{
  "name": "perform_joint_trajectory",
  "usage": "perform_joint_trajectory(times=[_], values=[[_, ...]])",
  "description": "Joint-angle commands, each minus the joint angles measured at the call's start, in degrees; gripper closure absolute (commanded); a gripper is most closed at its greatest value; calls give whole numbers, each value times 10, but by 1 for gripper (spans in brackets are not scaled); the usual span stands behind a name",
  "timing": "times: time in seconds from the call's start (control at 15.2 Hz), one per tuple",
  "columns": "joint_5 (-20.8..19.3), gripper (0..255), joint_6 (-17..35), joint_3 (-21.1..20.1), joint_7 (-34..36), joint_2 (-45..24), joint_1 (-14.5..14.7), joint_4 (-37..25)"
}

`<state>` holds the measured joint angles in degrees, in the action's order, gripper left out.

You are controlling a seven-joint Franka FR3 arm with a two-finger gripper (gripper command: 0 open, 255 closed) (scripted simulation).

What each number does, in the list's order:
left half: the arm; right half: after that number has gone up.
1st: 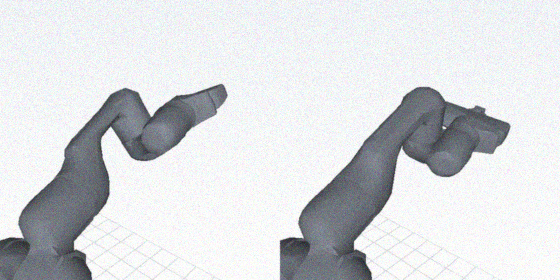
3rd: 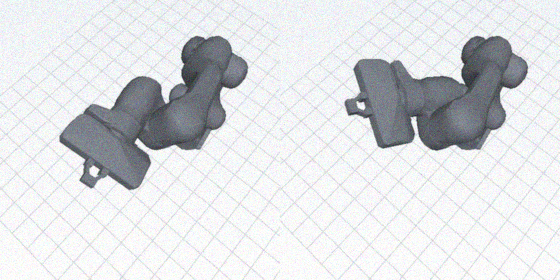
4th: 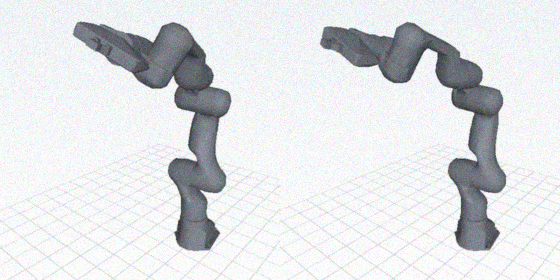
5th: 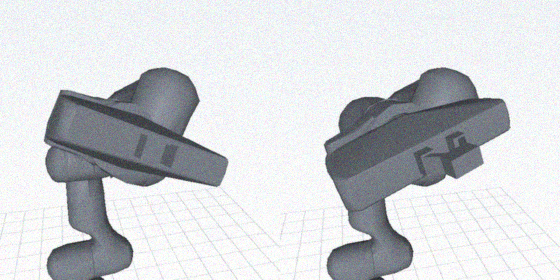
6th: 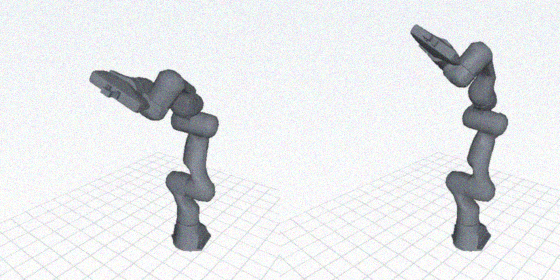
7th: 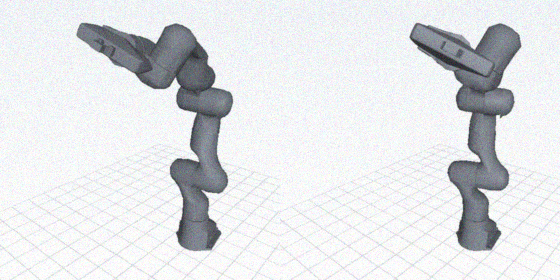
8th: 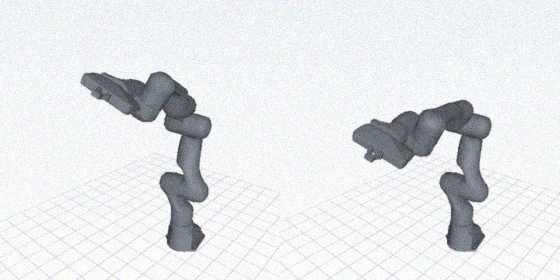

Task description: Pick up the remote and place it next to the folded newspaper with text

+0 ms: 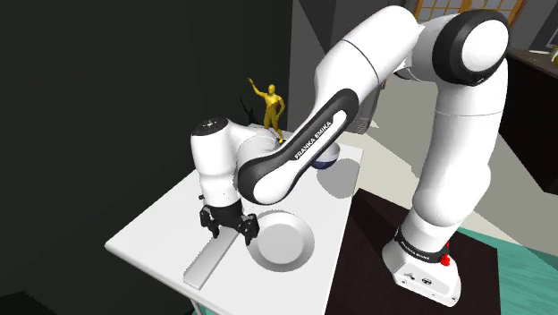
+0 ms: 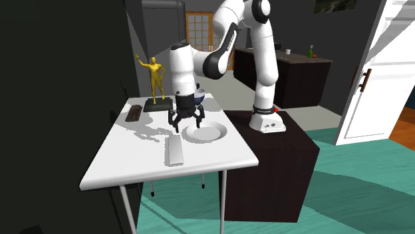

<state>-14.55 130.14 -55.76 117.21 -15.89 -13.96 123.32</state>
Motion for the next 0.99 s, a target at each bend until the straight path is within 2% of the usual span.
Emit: perform_joint_trajectory(times=[0.0,0.2,0.26,0.73,0.92], values=[[-55,0,5,42,72,-55,45,-38],[-101,0,2,98,145,-121,102,-103],[-107,0,1,106,155,-130,111,-114],[-140,0,36,134,176,-167,132,-109],[-143,0,39,136,177,-170,134,-109]])
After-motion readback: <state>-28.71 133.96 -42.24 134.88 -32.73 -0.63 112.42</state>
